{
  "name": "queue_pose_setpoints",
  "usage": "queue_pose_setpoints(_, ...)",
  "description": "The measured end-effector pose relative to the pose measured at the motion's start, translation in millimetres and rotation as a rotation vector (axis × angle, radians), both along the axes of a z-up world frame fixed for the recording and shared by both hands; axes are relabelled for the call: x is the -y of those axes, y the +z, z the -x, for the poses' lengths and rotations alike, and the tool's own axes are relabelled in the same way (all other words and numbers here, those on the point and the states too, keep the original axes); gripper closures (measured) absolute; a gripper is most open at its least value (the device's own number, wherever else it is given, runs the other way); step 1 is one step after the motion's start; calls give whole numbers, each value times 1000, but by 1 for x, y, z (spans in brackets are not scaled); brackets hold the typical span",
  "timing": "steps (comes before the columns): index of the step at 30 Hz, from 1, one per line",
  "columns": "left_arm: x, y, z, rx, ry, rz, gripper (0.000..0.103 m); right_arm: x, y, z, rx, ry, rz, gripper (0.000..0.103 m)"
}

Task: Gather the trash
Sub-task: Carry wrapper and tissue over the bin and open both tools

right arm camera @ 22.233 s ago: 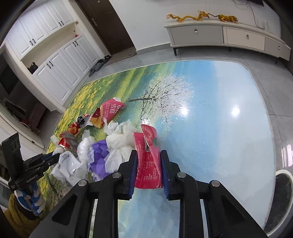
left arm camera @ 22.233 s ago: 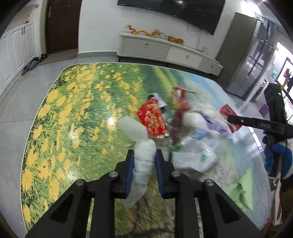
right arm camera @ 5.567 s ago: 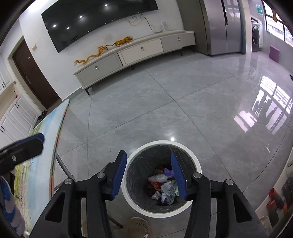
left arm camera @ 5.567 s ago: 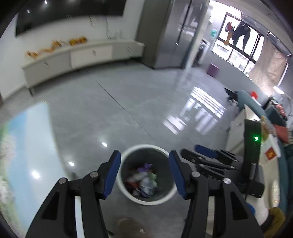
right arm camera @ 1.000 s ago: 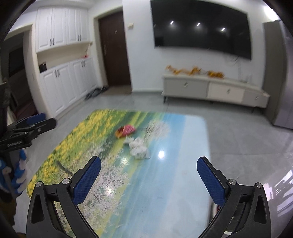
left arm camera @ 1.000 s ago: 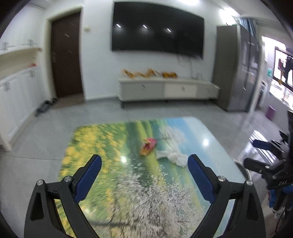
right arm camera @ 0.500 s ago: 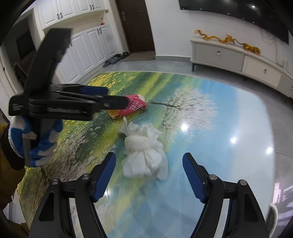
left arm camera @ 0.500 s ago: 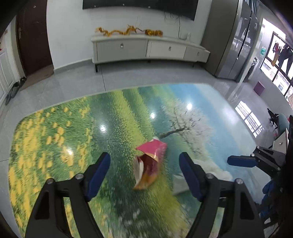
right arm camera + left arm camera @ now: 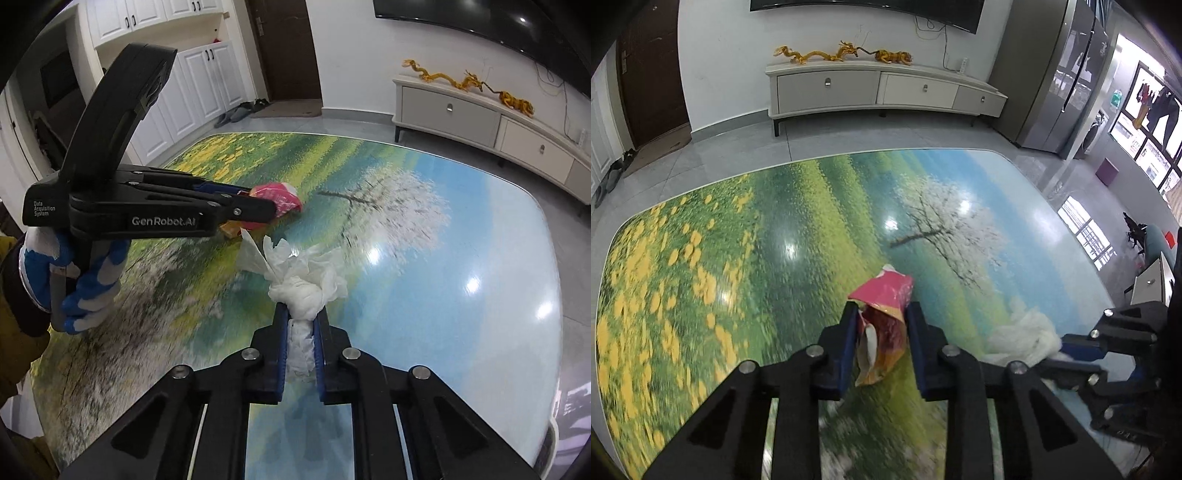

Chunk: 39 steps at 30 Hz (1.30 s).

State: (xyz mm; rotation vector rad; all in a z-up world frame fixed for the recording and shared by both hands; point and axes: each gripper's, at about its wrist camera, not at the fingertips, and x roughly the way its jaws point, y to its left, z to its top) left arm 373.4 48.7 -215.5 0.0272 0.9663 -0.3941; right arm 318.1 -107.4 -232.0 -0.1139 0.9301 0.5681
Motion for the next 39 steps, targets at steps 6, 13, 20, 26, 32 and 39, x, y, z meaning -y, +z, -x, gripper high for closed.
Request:
queue_pose_setpoints(6, 18, 15, 32, 3, -7, -15, 80, 55, 17, 34, 7, -107, -10, 92)
queue_pose_setpoints(13, 99, 44, 54, 13, -121, 0, 80, 169, 17, 72, -21, -348, 13, 92)
queue_pose_setpoints(20, 228, 55, 69, -18, -304, 37, 80, 287, 2, 100, -67, -595, 46, 92)
queue_pose_setpoints(26, 344, 36, 64, -95, -414, 37, 77, 350, -14, 99, -114, -705, 24, 88)
queue_pose_setpoints(32, 408, -1, 54, -173, -410, 31, 72, 384, -39, 86, -157, -754, 4, 87)
queue_pose_setpoints(39, 440, -37, 39, -249, -372, 73, 40, 398, -64, 78, -180, -801, 26, 53)
